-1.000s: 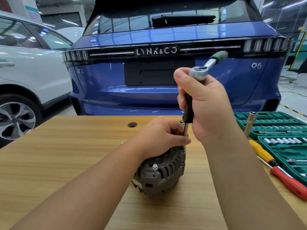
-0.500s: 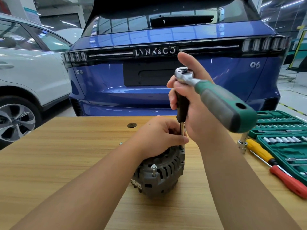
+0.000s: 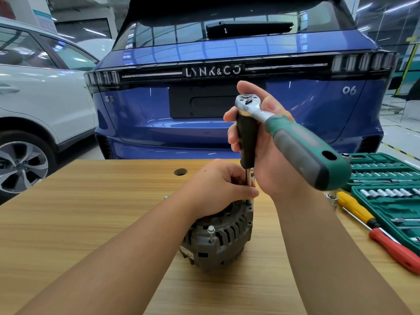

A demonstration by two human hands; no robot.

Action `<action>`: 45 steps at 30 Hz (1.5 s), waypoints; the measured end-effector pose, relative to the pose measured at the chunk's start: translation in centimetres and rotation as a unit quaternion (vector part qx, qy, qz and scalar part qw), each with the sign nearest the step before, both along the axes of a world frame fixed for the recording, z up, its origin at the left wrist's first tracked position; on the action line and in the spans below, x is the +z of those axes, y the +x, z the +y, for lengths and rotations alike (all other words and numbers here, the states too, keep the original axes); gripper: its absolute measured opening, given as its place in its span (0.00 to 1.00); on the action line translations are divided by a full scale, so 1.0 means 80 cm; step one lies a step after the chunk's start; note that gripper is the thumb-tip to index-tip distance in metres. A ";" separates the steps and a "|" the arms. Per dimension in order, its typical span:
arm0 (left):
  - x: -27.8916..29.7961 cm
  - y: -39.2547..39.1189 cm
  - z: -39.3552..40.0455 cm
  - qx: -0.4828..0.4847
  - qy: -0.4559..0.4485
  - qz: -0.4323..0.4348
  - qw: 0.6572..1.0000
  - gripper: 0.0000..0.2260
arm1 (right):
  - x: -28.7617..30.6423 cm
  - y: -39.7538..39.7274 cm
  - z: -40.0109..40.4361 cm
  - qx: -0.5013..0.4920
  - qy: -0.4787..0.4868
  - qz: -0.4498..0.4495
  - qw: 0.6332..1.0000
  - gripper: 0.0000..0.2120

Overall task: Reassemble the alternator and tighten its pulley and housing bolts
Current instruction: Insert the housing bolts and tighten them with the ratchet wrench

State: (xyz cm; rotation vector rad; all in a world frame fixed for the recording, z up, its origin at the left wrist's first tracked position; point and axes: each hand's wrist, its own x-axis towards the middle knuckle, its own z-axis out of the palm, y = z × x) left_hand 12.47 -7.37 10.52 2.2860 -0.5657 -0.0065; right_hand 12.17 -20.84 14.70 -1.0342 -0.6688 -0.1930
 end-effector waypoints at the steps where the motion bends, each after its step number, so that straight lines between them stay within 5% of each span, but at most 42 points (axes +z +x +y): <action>1: -0.001 0.001 0.001 -0.001 -0.006 -0.004 1.000 0.04 | 0.001 -0.001 0.001 0.002 0.002 0.011 1.000 0.13; 4: -0.003 0.003 0.001 -0.006 -0.012 -0.004 1.000 0.05 | -0.001 -0.010 0.004 -0.009 0.028 0.024 0.999 0.15; 9: -0.002 0.004 -0.003 -0.020 0.023 -0.005 1.000 0.03 | 0.001 -0.016 0.006 -0.241 0.011 0.013 0.970 0.07; 13: -0.003 0.005 -0.001 -0.015 0.026 -0.006 1.000 0.03 | 0.002 -0.013 -0.008 -0.103 0.027 0.035 0.994 0.03; 15: -0.004 0.006 0.000 -0.016 0.019 -0.002 1.000 0.03 | -0.003 -0.010 -0.007 -0.041 0.026 -0.013 0.999 0.11; 21: -0.003 0.005 -0.001 -0.010 0.014 -0.005 1.000 0.03 | -0.006 -0.012 0.009 -0.120 -0.036 -0.109 0.986 0.19; 27: -0.004 0.007 -0.001 -0.002 0.022 -0.003 1.000 0.03 | 0.005 -0.020 -0.001 -0.010 -0.018 -0.037 0.999 0.20; 31: -0.004 0.006 -0.001 0.007 0.026 -0.008 1.000 0.04 | 0.015 -0.021 0.000 0.009 -0.012 0.019 1.000 0.29; 40: -0.003 0.005 -0.001 -0.008 -0.008 0.000 1.000 0.02 | 0.010 -0.018 0.004 0.006 -0.021 0.050 0.999 0.18; 45: -0.001 0.002 -0.003 -0.023 0.018 0.003 1.000 0.02 | -0.001 -0.020 0.013 -0.223 0.023 0.008 0.974 0.11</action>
